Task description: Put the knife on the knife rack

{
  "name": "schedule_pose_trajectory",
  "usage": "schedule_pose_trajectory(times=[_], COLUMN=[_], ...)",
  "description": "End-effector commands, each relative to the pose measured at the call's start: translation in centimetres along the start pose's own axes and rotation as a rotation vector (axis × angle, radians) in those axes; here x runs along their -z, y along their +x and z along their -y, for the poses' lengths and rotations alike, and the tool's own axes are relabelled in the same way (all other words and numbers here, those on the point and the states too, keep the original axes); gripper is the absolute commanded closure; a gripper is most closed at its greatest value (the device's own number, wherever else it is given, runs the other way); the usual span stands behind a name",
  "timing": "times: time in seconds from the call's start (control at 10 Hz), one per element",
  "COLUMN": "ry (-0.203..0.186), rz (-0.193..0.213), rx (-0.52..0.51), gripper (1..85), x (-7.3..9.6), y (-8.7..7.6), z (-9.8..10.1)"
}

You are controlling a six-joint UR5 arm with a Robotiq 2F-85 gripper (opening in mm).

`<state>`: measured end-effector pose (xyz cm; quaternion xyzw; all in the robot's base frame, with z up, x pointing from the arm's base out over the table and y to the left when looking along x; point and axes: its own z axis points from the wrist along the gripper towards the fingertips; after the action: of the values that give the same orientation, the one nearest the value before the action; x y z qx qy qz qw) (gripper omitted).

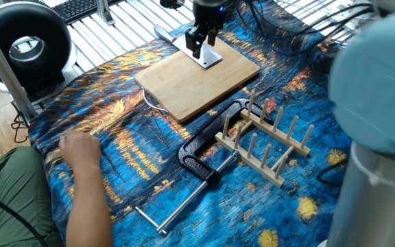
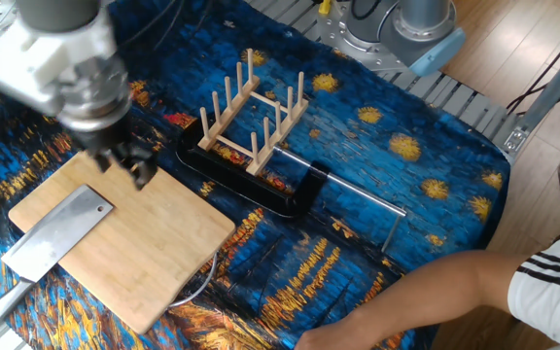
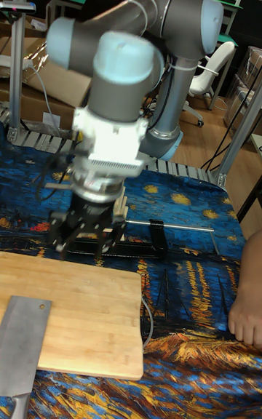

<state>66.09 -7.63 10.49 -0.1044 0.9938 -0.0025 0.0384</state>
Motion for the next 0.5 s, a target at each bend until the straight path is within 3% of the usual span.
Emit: schedule_pose_trajectory(times=[0.0,0.4], ry=[0.006,0.007], rz=[0.001,0.005], rx=[0.015,0.012], gripper=[24.7,24.3], x=[-3.46,-3.46], y=[-1.59,-1.51], z=[1.77,1.85])
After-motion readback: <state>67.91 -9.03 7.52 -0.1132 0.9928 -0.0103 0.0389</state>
